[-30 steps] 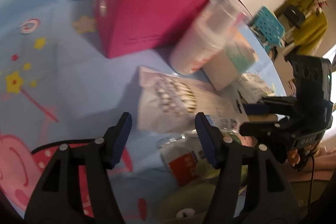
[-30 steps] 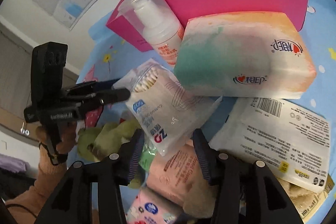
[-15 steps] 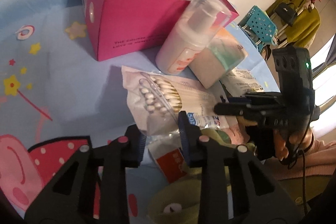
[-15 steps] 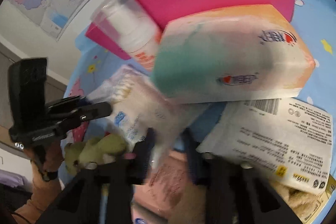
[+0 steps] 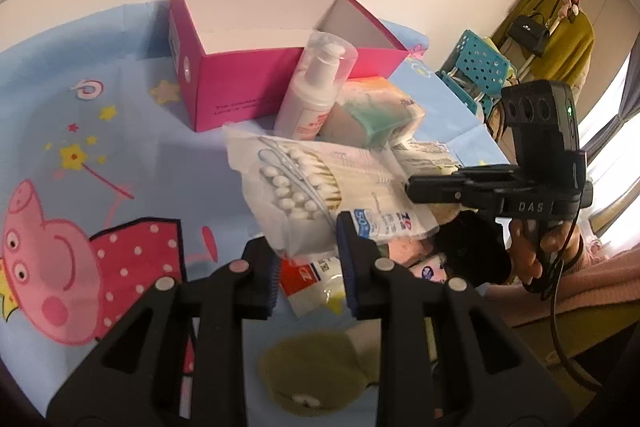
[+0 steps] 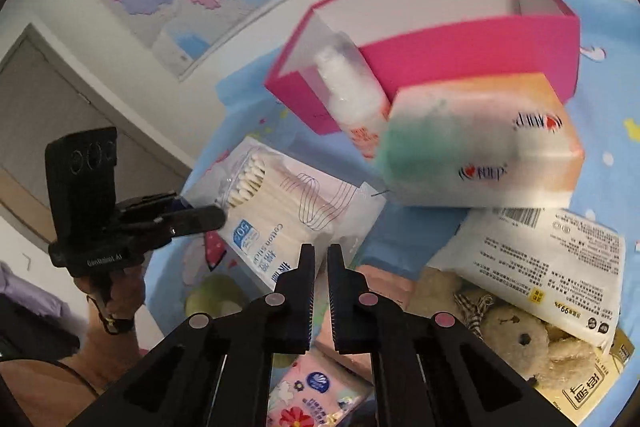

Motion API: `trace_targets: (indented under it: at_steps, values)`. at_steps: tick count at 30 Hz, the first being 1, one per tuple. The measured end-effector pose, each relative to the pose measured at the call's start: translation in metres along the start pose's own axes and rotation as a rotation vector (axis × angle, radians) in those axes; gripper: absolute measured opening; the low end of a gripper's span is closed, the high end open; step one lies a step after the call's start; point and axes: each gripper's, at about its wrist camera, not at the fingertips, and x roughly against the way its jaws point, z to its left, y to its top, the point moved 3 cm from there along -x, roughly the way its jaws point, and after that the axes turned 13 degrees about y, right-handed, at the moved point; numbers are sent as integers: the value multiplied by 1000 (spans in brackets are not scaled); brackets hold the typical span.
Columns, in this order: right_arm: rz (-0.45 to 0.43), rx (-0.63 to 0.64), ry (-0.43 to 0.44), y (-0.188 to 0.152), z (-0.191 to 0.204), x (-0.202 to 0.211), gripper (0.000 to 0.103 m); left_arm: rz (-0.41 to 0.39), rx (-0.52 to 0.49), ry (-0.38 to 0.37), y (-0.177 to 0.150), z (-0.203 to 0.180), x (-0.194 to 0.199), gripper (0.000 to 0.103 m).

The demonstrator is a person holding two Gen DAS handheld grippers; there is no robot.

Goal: Organize soft objects
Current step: 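Lift the cotton-swab bag up with the right gripper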

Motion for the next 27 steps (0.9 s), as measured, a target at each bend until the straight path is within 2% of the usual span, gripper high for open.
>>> trace_targets:
  at_steps: [4, 6, 11, 16, 22, 25, 27]
  values:
    - [-32, 36, -11, 5, 4, 15, 5, -20, 25, -46, -3, -11, 5, 28]
    - [-41, 42, -29, 5, 0, 25, 5, -44, 36, -43, -4, -18, 3, 28]
    - [-47, 43, -74, 2, -6, 38, 5, -61, 53, -120, -3, -40, -7, 28]
    - [-43, 26, -120, -8, -22, 60, 5, -14, 23, -160, -6, -69, -16, 28]
    - [-35, -26, -190, -15, -51, 76, 5, 79, -22, -155, -8, -100, -43, 28]
    - [-35, -62, -206, -14, -62, 79, 9, 109, -34, -135, -6, -108, -52, 28]
    - [-19, -79, -206, -12, -68, 77, 25, 121, -38, -127, -4, -110, -54, 28]
